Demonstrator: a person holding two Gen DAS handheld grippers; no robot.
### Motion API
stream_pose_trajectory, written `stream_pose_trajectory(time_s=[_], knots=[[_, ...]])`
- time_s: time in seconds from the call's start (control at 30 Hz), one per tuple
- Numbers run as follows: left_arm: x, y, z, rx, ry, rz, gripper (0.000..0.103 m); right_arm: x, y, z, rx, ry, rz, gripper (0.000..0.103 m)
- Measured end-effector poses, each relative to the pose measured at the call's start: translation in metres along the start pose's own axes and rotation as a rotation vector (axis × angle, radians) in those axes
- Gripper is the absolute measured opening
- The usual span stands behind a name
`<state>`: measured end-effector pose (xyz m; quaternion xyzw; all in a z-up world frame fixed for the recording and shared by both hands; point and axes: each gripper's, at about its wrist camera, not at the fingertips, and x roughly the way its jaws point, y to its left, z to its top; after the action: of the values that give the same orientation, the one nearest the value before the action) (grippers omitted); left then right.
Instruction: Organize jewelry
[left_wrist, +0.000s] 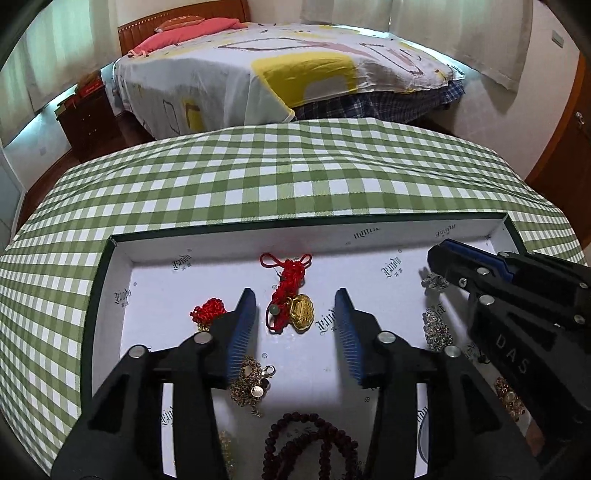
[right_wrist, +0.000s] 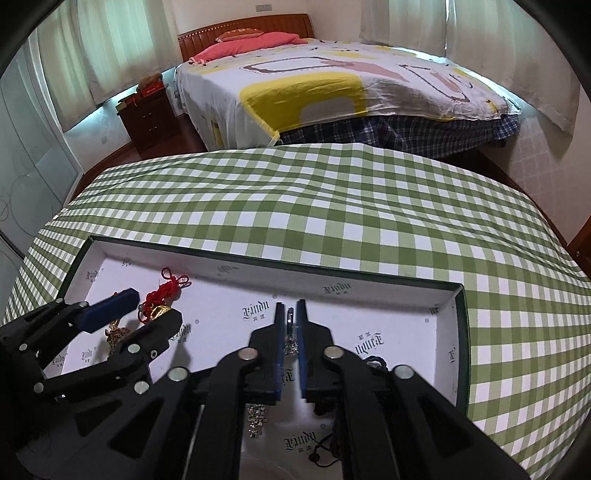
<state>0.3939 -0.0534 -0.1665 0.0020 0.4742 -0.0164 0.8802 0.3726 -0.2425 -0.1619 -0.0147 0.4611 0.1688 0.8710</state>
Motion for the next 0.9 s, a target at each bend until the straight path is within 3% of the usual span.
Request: stream_pose_trajectory(time_s=[0.07, 0.17, 0.3, 0.4, 0.57, 0.9], knots=[[-0.001, 0.0, 0.0, 0.006, -0.003, 0.005, 0.049, -0.001, -0.001, -0.001, 0.002, -0.006, -0.009, 0.03], [-0.006, 0.004, -0.002, -0.002, -0.016, 0.014, 0.052, -0.006, -0.002, -0.003, 0.004, -0.022, -0.025, 0.041], [-0.023, 0.014, -0.006, -0.037, -0.054, 0.009, 0.064, -0.025, -0.007, -0.007, 0.024, -0.083, -0.06, 0.063], [-0.043, 0.017, -0.013, -0.042, -0.103, 0.022, 0.073, -0.042, -0.006, -0.014, 0.029, -0.123, -0.07, 0.071], [-0.085, 0.02, -0.041, -0.034, -0.186, 0.029, 0.089, -0.077, 0.001, -0.039, 0.014, -0.193, -0.119, 0.081], [-0.169, 0.031, -0.106, -0.056, -0.272, 0.044, 0.095, -0.141, 0.029, -0.1, -0.012, -0.248, -0.137, 0.084]])
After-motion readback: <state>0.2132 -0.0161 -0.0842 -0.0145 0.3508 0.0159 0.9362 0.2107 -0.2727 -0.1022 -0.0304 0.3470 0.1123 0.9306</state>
